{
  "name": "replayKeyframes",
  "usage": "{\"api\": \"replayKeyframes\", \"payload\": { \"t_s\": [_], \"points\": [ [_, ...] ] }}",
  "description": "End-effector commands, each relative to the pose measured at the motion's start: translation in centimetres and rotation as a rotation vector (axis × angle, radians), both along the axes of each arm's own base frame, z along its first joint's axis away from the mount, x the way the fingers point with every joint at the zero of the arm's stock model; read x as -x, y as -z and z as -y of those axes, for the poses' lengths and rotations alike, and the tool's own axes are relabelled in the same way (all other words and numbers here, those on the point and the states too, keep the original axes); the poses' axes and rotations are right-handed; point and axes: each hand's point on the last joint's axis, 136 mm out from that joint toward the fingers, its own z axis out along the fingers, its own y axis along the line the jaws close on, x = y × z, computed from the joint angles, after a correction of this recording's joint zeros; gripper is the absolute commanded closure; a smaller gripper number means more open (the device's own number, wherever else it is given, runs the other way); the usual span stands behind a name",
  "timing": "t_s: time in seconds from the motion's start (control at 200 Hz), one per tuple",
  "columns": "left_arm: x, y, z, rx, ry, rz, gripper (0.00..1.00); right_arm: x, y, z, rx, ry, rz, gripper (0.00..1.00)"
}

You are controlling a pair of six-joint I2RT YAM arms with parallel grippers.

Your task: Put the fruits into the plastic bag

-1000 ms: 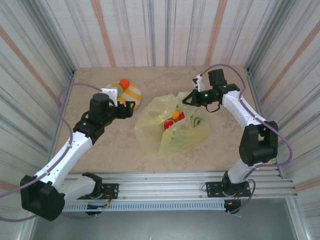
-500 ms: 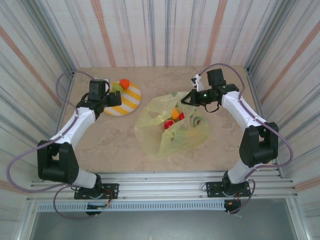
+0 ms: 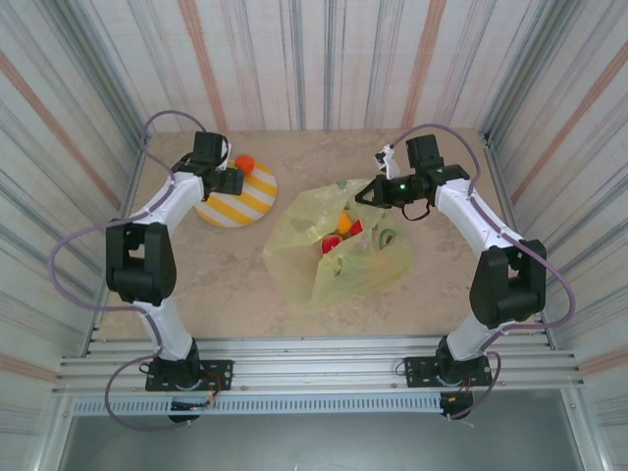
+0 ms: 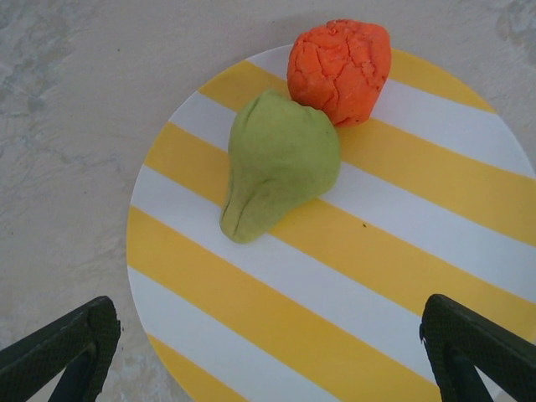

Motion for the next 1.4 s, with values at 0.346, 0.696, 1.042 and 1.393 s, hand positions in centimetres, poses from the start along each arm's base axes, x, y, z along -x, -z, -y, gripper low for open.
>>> {"api": "replayKeyframes", "payload": {
  "t_s": [0.346,0.696,1.042,1.393],
  "points": [
    [-3.3,3.6,-0.4,-0.116,0.076,-0.133,0.04,0.5,-1.3,-0.3,-0.008,-0.007,0.014,1.00],
    [-5.9,6.7,-0.5,-0.177,0.118,-0.200,0.10,0.5,-1.0,-0.2,-0.003,-0.001,0.008,1.00],
    [-7.8,8.5,-0.5,-0.207,0.143,-0.229,0.16,0.5,-1.0,-0.3,0.004,0.001,0.002,1.00],
    [-8.0,7.7,0.0,-0.175,0.139,-0.217,0.35,0.6,-1.0,-0.1,0.011,0.004,0.003,1.00]
  ]
}}
